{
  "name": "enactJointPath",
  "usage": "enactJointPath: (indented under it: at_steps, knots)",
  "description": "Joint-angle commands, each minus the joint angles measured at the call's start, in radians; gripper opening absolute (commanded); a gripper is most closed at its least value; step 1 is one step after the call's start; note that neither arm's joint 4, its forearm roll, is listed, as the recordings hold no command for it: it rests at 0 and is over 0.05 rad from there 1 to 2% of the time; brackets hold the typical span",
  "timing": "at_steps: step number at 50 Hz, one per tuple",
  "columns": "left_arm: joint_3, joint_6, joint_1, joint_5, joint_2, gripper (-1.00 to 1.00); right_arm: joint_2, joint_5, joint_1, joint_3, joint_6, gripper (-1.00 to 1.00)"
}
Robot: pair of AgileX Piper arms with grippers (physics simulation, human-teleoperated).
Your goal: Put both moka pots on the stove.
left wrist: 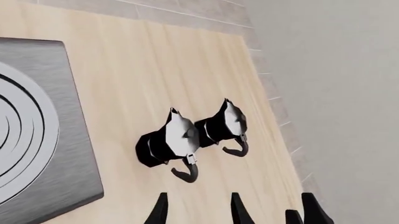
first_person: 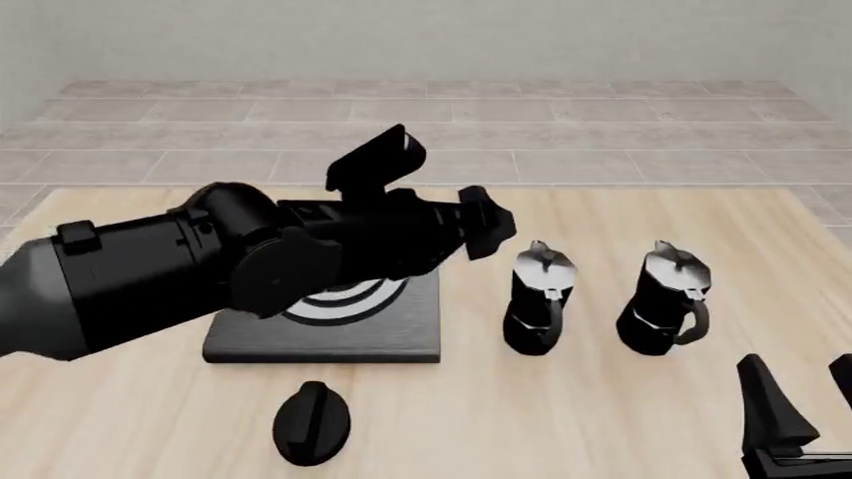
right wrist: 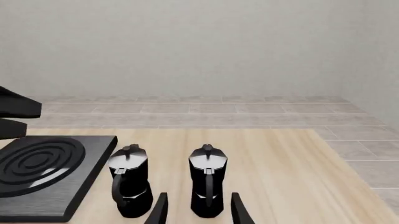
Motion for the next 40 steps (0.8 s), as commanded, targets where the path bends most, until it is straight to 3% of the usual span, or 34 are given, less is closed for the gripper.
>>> enactJointPath:
  at_steps: [1,40]
  knots:
    - [-0.042,0.003,0.001,-0.031,0.084,1.0,0.0,-0.002,0.0,0.002,0.0,1.0]
    - [-0.12,-0.013,-0.016,-0.135,0.3,1.0,0.0,-0.002,0.0,0.002,0.0,1.0]
